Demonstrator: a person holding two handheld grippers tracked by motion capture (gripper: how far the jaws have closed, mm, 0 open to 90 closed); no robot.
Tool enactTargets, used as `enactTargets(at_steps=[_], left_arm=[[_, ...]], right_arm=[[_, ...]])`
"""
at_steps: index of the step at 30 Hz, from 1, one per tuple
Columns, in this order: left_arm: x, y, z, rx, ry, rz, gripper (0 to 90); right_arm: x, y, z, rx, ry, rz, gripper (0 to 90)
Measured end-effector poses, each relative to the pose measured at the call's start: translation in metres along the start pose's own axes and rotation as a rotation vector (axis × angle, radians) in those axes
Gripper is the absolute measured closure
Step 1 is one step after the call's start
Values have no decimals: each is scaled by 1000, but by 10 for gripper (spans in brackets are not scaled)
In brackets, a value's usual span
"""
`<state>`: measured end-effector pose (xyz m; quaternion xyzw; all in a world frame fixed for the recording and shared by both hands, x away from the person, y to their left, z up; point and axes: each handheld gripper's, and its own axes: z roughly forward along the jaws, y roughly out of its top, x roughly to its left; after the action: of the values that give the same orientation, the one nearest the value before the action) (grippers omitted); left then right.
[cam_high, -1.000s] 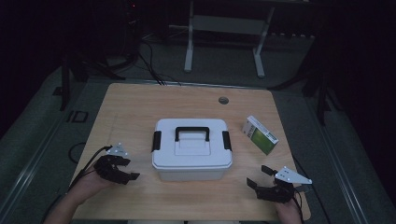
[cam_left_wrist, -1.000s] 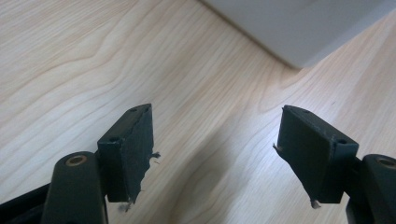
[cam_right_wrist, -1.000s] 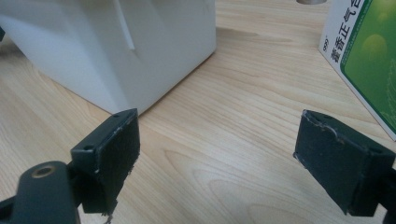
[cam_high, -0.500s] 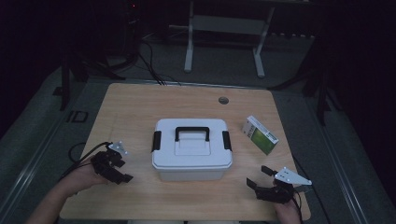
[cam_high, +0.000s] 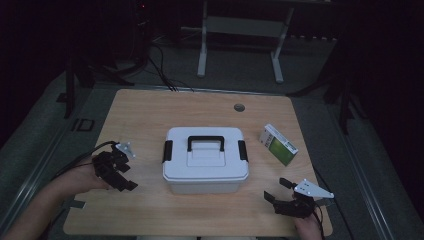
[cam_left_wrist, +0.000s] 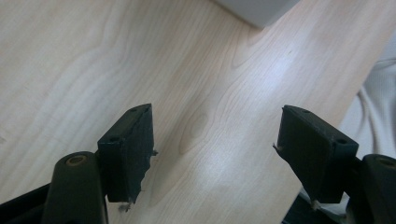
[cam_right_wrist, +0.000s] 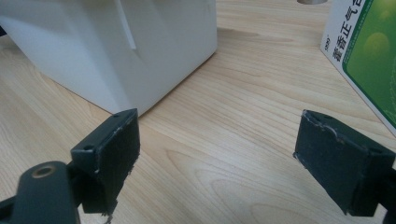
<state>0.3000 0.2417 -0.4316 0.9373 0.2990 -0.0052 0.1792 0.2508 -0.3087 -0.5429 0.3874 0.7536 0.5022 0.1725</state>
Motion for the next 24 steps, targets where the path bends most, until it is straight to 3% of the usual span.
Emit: enactTargets(at_steps=[7, 9, 24], left_arm=[[-1, 17, -19, 15, -12, 20, 274], [-1, 26, -25, 27, 2, 29, 274], [-10, 62, -40, 47, 9, 101, 274]], right_arm=[[0, 0, 0, 1, 4, 0, 139], [0, 0, 0, 4, 5, -2, 139], [0, -1, 0, 4, 11, -2, 139]])
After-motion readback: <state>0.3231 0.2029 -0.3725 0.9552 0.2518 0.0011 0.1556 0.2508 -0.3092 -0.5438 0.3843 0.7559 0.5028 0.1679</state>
